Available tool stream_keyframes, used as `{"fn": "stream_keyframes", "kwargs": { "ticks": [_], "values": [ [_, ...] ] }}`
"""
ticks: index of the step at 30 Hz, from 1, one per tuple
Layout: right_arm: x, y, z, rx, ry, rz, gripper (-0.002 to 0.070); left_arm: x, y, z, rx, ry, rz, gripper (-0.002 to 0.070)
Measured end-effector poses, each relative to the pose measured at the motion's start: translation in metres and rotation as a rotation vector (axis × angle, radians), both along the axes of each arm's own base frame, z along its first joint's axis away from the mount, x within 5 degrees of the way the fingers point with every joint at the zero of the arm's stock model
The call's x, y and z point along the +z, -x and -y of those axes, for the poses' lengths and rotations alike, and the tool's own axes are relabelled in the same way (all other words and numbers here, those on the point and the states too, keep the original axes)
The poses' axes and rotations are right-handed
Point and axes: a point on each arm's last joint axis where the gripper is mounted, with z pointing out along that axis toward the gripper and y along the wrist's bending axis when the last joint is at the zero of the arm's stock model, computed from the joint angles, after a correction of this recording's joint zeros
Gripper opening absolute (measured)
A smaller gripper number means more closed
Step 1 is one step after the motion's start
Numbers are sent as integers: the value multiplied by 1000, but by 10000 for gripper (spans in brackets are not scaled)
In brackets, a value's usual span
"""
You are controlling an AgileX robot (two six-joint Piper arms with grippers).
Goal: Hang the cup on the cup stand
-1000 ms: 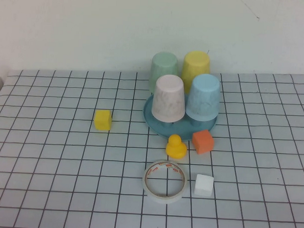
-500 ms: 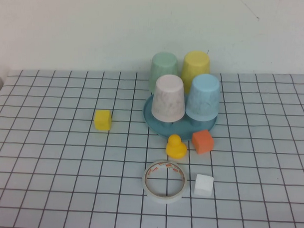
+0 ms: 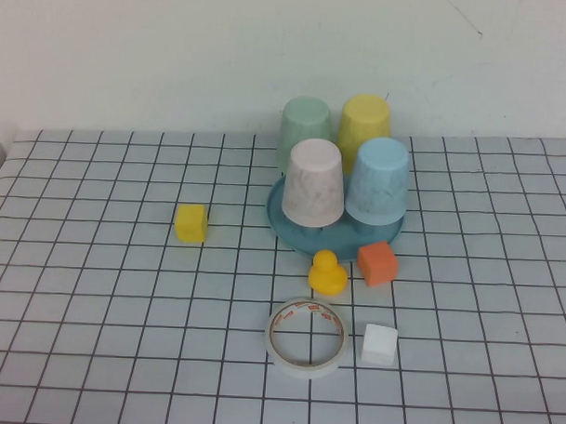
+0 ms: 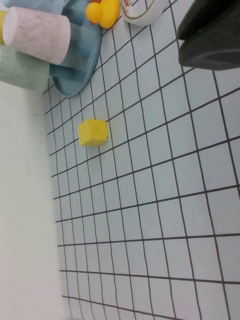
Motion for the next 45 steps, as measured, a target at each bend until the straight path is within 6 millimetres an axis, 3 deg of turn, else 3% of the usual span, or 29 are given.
{"fn": "stream_keyframes", "kwargs": {
  "ticks": [10,18,25,30,37,45],
  "values": [
    [0,0,0,1,2,-2,1,-1,0,0,0,-3,-1,-1],
    [0,0,0,1,2,-4,1,-18,0,8,-60,-54,-50,-1],
    [0,0,0,1,4,-8,1,-26,-1,17,17,-96,47,-1],
    [0,0,0,1,4,-8,1,-28,-8,12,198,-127,201,-1],
    [0,0,0,1,6,-8,1,-50,-11,8,287,-141,144,-1],
    [0,0,0,1,6,-8,1,-61,-10,5,330,-201,31,-1]
  ]
}}
